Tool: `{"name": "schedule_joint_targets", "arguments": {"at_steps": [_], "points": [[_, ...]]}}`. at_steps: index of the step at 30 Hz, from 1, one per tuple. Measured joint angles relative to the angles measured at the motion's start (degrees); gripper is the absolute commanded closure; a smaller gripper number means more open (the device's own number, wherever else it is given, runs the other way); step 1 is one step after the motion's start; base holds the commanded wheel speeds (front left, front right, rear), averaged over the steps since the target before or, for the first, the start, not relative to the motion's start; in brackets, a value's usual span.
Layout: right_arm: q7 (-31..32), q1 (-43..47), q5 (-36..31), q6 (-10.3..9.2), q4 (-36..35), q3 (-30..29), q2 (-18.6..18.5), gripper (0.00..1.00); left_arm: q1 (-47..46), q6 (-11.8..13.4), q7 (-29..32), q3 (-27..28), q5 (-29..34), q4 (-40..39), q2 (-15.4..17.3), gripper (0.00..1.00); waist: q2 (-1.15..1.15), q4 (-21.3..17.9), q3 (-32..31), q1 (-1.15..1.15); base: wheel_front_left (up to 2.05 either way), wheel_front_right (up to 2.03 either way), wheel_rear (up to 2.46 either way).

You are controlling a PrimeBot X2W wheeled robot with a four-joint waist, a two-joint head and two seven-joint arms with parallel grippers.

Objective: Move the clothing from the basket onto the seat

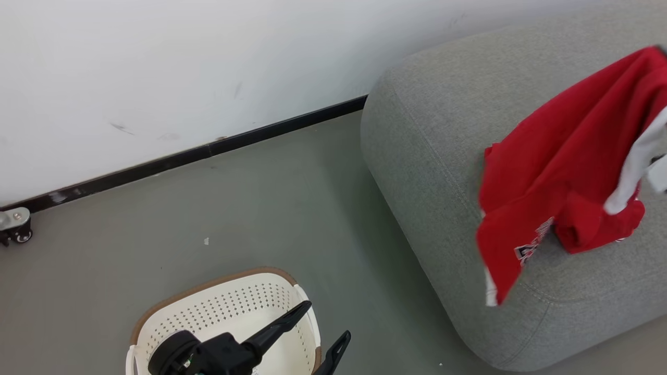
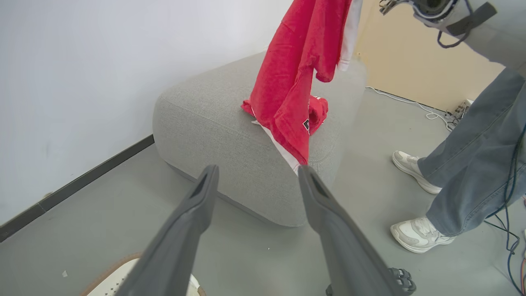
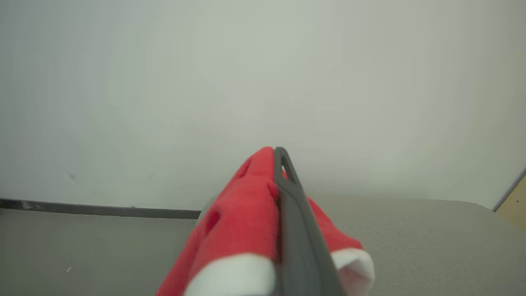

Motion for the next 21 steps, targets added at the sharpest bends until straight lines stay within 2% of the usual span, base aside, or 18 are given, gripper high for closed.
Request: {"name": "schedule_joint_targets", "arguments": {"at_steps": [12,21], "points": [[2.5,-7.3,-0.5,0.00,8.5,-11.0,0.2,1.00,0.1,0.5,1.9,-0.2,0.1,-1.4,1.6,0.00,0.00,2.7,1.7,0.00,0.00,0.00,0.00],[3.5,-10.3,-4.2,-0.01,14.8,-17.8,2.4,1.00,0.1,0.3,2.5,-1.1,0.1,-2.4,2.0,0.00,0.00,5.2,3.0,0.00,0.00,0.00,0.00]]}}
